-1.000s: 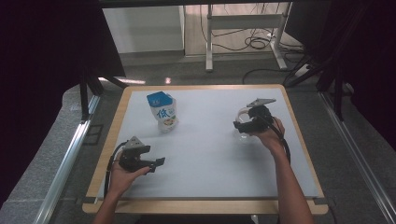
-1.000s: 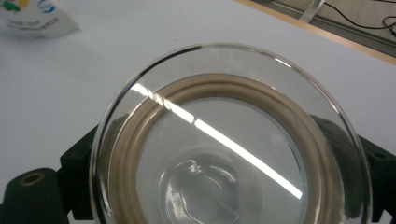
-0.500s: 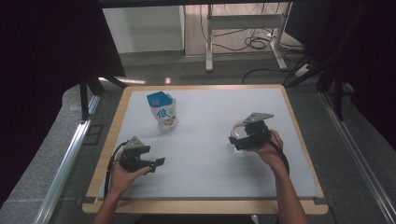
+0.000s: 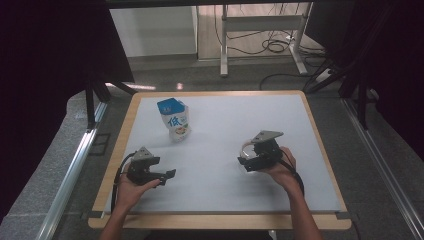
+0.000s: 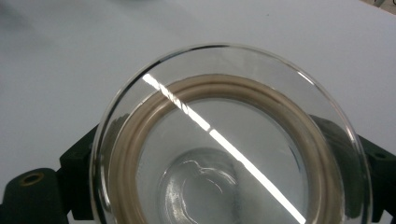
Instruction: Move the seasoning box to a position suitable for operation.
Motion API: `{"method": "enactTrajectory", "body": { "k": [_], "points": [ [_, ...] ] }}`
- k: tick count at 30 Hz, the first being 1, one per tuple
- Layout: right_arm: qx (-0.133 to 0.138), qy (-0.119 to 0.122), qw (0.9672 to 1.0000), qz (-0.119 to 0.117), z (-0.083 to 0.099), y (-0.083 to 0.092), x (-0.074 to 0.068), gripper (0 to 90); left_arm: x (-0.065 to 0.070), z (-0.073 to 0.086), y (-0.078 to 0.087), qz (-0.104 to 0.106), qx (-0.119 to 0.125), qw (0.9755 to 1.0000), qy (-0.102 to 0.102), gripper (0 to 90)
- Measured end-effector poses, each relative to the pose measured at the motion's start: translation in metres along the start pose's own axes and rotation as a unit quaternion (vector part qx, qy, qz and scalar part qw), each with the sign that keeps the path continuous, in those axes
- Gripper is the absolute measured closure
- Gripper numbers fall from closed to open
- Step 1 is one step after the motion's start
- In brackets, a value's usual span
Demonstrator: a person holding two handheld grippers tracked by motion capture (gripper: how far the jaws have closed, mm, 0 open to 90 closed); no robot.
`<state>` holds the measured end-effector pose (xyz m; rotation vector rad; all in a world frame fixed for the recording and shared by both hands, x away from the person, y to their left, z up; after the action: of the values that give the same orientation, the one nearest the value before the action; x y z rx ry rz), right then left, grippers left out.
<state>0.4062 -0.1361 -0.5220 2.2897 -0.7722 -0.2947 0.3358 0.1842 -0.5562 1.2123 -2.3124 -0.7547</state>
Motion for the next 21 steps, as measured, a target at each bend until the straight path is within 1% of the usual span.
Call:
{"method": "enactTrajectory", "body": {
  "k": [3,4,5,6,7,8,9,10,11,12,14,15,16,17,18,19,20,21],
  "points": [
    [0.007,-0.006,0.9999,-0.008,0.001,0.0,0.002,10.3,0.001,0.002,0.0,-0.001,-0.002,1.0,-0.003,14.7],
    [0.012,-0.011,0.9998,-0.007,0.001,0.0,0.003,6.9,0.001,0.002,0.0,-0.001,-0.003,1.0,-0.003,14.6],
    [0.018,-0.013,0.9997,0.001,-0.002,0.001,0.003,1.0,0.001,0.002,0.001,-0.002,-0.002,1.0,-0.004,14.6],
    [0.018,-0.013,0.9997,0.001,-0.002,0.001,0.003,1.0,0.001,0.002,0.001,-0.002,-0.002,1.0,-0.004,14.6],
    [0.037,-0.016,0.9991,0.007,-0.008,0.01,0.002,0.8,0.001,0.002,0.001,-0.002,0.0,1.0,-0.005,14.6],
    [0.048,-0.02,0.9986,0.011,-0.011,0.016,0.001,0.8,0.001,0.001,0.002,-0.001,0.001,1.0,-0.005,14.6],
    [0.048,-0.02,0.9986,0.011,-0.011,0.016,0.001,0.8,0.001,0.001,0.002,-0.001,0.001,1.0,-0.005,14.5],
    [0.071,-0.023,0.9969,0.023,-0.017,0.03,0.002,0.8,0.001,0.0,0.002,0.0,0.002,1.0,-0.008,14.5],
    [0.09,-0.029,0.9953,0.02,-0.02,0.04,0.002,1.2,0.001,0.0,0.002,0.0,0.003,1.0,-0.008,14.5],
    [0.09,-0.029,0.9953,0.02,-0.02,0.04,0.002,1.2,0.001,0.0,0.002,0.0,0.003,1.0,-0.008,14.5],
    [0.114,-0.037,0.9926,0.021,-0.022,0.054,0.002,5.1,0.002,-0.001,0.002,0.0,0.003,0.9999,-0.01,14.5],
    [0.138,-0.05,0.9889,0.022,-0.02,0.067,0.003,9.3,0.002,-0.003,0.001,0.001,0.004,0.9999,-0.012,14.4],
    [0.144,-0.063,0.9873,0.026,-0.017,0.072,0.004,12.2,0.003,-0.003,0.001,0.0,0.004,0.9999,-0.013,14.4],
    [0.15,-0.068,0.9859,0.029,-0.014,0.077,0.005,14.8,0.003,-0.004,0.002,0.0,0.005,0.9999,-0.013,14.4],
    [0.15,-0.068,0.9859,0.029,-0.014,0.077,0.005,14.8,0.003,-0.004,0.002,0.0,0.005,0.9999,-0.013,14.4],
    [0.158,-0.069,0.9846,0.025,-0.011,0.081,0.005,17.7,0.003,-0.005,0.002,0.0,0.005,0.9999,-0.013,14.4],
    [0.157,-0.075,0.9844,0.028,-0.006,0.085,0.008,21.4,0.004,-0.005,0.002,0.0,0.006,0.9999,-0.012,14.4],
    [0.158,-0.075,0.9843,0.028,-0.004,0.088,0.008,23.8,0.003,-0.005,0.002,-0.002,0.006,0.9999,-0.012,14.4]
  ]
}}
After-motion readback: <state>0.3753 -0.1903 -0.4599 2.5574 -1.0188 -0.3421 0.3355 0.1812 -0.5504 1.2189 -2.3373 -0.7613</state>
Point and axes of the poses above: each handheld gripper's, and its own axes: y roughly backward along the jaws, z roughly out of its underside, x roughly to its right, the point moved 7 cm from there along -y, roughly forward along the jaws, and after that the axes turned 6 degrees about -z, right-handed, at the moved point
